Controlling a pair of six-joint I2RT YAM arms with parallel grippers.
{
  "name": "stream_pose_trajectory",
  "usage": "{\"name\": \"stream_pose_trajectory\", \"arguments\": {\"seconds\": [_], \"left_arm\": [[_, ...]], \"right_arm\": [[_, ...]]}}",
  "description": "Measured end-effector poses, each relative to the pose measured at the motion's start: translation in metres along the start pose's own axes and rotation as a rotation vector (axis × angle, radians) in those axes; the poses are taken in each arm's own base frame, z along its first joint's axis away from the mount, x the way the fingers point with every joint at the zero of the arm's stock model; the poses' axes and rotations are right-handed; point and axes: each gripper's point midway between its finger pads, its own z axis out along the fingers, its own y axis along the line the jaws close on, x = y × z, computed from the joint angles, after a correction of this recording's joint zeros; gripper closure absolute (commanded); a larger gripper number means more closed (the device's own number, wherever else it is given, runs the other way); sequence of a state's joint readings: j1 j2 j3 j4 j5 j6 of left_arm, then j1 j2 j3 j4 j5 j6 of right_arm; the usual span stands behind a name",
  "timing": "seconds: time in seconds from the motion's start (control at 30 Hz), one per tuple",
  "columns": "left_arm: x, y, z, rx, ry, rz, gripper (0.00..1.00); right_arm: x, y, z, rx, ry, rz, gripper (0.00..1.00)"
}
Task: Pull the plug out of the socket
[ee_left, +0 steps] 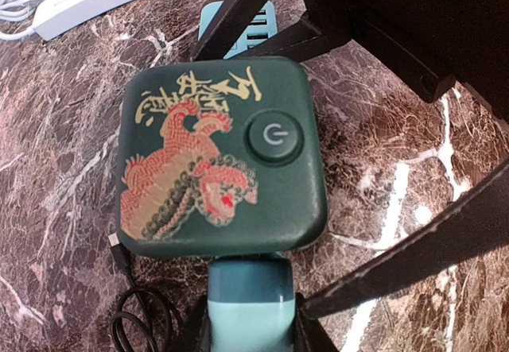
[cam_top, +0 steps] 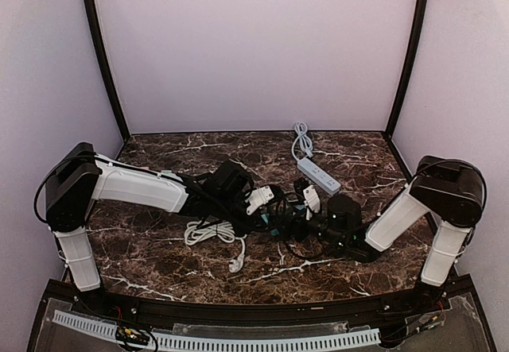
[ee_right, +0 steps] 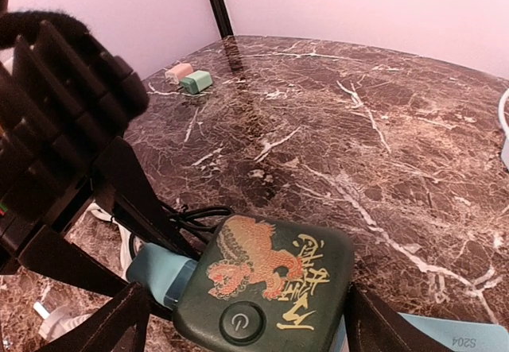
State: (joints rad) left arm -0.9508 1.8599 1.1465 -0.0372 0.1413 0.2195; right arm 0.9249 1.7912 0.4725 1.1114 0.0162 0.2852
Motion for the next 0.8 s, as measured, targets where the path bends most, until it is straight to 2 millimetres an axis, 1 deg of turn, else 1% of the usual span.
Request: {"name": "stream_pose_trajectory", "arguments": {"seconds": [0.1, 0.33, 0.6, 0.67, 0.8], "left_arm": [[0.0, 0.0, 0.0, 0.0, 0.0, -0.001, 0.82], [-0.001, 0.0, 0.0, -0.001, -0.004, -0.003, 0.83], [-0.004, 0.001, 0.0, -0.004, -0.023, 0.003, 0.83], [-0.003, 0.0, 0.0, -0.006, -0.032, 0.008, 0.83], [-0.002, 0.0, 0.0, -0.009, -0.043, 0.011, 0.83]], "right_arm": [[0.002, -0.001, 0.001, 0.033, -0.01, -0.015, 0.22], [0.003, -0.01, 0.0, 0.112, -0.023, -0.024, 0.33], [0.0, -0.014, -0.004, 0.151, -0.05, -0.028, 0.56], [0.0, -0.013, -0.004, 0.153, -0.05, -0.028, 0.65], [0.001, -0.013, -0.004, 0.153, -0.05, -0.029, 0.74]]}}
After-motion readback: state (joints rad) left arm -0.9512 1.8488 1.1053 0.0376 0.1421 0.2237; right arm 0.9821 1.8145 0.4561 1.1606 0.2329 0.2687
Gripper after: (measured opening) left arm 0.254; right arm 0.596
